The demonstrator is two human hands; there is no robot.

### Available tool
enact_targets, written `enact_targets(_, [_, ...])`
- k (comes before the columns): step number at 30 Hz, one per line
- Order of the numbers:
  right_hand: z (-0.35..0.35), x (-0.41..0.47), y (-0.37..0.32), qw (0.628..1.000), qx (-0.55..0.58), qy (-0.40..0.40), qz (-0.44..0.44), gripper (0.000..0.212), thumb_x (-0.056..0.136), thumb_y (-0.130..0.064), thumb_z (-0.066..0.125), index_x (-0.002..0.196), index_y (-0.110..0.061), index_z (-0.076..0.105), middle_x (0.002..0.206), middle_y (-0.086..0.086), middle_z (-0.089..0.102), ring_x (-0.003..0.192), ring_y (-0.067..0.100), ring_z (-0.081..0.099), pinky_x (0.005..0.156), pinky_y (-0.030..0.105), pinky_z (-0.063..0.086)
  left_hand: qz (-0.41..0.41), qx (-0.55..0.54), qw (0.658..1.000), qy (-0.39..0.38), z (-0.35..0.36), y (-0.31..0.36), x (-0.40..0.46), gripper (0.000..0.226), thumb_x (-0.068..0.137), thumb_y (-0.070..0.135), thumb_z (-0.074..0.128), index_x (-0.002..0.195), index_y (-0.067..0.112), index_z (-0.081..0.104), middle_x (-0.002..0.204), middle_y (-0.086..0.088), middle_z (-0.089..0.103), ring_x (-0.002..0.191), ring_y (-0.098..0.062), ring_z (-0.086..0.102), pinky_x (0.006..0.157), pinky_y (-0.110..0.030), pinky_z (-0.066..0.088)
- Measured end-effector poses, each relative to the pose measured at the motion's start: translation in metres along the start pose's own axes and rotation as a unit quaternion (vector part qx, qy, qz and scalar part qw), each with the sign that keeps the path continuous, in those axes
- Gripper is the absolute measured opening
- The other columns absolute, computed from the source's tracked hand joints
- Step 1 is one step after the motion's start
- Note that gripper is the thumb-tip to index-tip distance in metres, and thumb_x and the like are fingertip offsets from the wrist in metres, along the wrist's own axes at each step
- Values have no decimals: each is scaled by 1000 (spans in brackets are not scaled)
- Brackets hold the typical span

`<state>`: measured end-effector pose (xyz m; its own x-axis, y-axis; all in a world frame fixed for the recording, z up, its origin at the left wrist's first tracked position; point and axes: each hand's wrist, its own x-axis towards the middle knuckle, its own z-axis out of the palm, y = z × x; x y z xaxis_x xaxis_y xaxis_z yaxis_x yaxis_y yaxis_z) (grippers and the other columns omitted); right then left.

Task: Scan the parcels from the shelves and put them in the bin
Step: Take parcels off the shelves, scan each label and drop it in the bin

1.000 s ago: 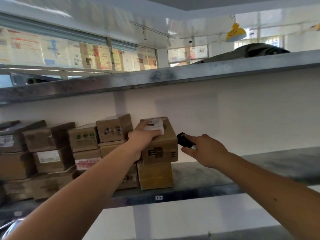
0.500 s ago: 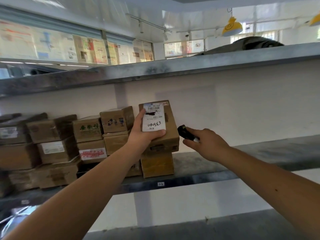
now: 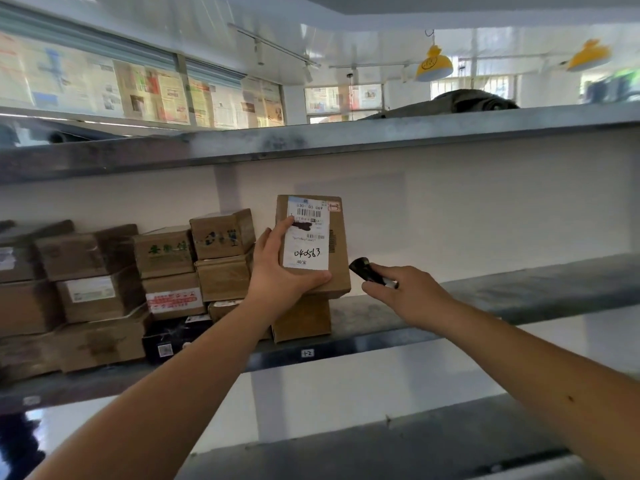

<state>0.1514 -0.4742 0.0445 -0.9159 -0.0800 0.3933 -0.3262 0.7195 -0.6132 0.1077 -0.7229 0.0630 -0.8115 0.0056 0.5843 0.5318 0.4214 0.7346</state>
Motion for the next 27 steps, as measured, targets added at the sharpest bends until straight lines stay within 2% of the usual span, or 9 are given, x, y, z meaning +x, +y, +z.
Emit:
enact_targets(2, [-5,-12,-6,1000,4,-3,5,49,101,-55,56,147,-40,54,123,-3,69,89,8,60,75,27,47,19,29,999,-4,0,6,-4,111,58,41,101,137,72,31,162,10,24,145,-23,35,117,-53,43])
enact_targets(5, [-12,-31,-16,1000,4,-24,11,48,102,-57,51,149,-45,49,121,-7,66,89,3,59,72,24,45,57,55,997,-11,3,15,-15,109,64,35,99,142,68,31,167,12,12,151,-21,23,121,-44,34])
enact_targets(9, [-18,-57,-24,999,-23,-38,11,50,103,-59,47,152,-47,44,125,-15,60,99,5,58,83,28,49,78,66,995,-5,9,16,-30,108,66,36,98,139,72,28,167,14,9,153,-25,17,124,-49,31])
enact_targets(12, [-23,-74,-20,998,-39,-39,30,48,101,-64,48,147,-50,49,124,-13,66,98,6,62,91,33,55,87,71,994,-6,11,12,-38,108,67,35,97,143,69,28,164,17,9,152,-25,14,124,-54,29])
enact_targets(15, [-28,-91,-16,997,-53,-37,44,49,98,-68,48,146,-53,50,133,-12,65,106,9,61,91,31,52,94,85,992,-16,11,9,-43,109,67,37,97,146,67,29,162,23,6,154,-25,9,124,-60,28])
enact_targets(18, [-34,-112,-18,995,-69,-46,52,47,98,-68,49,144,-55,51,131,-14,65,105,7,60,91,28,51,101,106,989,-19,13,8,-45,110,66,39,97,147,67,28,161,26,2,155,-27,8,123,-62,29])
enact_targets(22, [-39,-136,-17,992,-83,-77,61,50,94,-71,53,143,-59,51,133,-19,64,106,4,61,98,29,52,111,119,987,-13,18,6,-47,110,67,41,96,149,63,27,162,22,4,154,-28,12,123,-61,30])
enact_targets(27, [-42,-157,-16,990,-87,-95,58,47,96,-67,54,142,-60,49,122,-23,67,101,1,63,99,33,54,122,114,986,-17,22,4,-51,108,67,49,95,147,63,23,162,22,4,154,-29,10,125,-55,25])
